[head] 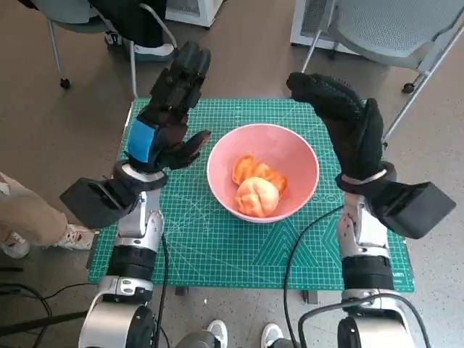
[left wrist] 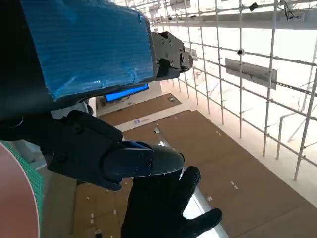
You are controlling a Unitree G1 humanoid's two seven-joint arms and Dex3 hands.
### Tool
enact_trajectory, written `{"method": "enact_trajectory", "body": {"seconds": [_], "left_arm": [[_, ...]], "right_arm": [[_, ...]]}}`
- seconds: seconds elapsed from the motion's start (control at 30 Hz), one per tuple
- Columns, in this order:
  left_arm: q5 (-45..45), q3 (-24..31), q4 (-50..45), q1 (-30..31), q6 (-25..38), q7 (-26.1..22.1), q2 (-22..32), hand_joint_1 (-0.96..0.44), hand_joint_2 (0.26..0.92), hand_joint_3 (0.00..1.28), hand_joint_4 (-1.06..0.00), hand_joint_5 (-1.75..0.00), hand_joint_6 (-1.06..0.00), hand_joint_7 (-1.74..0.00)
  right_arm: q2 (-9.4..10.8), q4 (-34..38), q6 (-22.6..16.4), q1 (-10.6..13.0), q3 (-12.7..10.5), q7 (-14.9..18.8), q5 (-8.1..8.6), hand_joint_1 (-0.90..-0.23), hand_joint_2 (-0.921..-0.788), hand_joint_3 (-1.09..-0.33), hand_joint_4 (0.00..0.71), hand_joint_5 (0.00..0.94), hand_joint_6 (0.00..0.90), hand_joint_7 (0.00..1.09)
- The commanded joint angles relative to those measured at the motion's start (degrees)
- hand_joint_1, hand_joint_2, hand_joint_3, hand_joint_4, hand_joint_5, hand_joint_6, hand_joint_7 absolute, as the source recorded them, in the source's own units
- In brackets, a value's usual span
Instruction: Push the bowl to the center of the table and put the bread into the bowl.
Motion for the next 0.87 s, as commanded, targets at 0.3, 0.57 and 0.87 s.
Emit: {"method": "enact_trajectory", "body": {"seconds": [0.3,0.57,0.87], "left_arm": [[0.12,0.01,1.09,0.15,-1.56,-1.35,0.04,-0.69,0.921,0.36,-0.01,0.00,-0.12,-0.02],[0.54,-0.12,1.07,0.35,-2.36,-1.33,0.20,-0.71,0.921,0.29,0.00,0.00,-0.12,-0.02],[0.56,-0.07,1.79,0.38,-3.18,-1.72,0.43,-0.71,0.921,0.26,0.00,0.00,-0.11,-0.02]], "right_arm": [[0.09,-0.42,0.58,0.57,0.28,0.29,-0.25,-0.690,-0.921,-0.748,0.203,0.004,0.077,0.49],[-0.06,-0.39,0.32,0.15,0.29,0.06,-0.56,-0.690,-0.921,-0.747,0.204,0.003,0.080,0.48],[-0.29,-0.13,-0.20,-0.31,0.19,-0.24,-0.96,-0.691,-0.921,-0.748,0.205,0.003,0.083,0.48]]}}
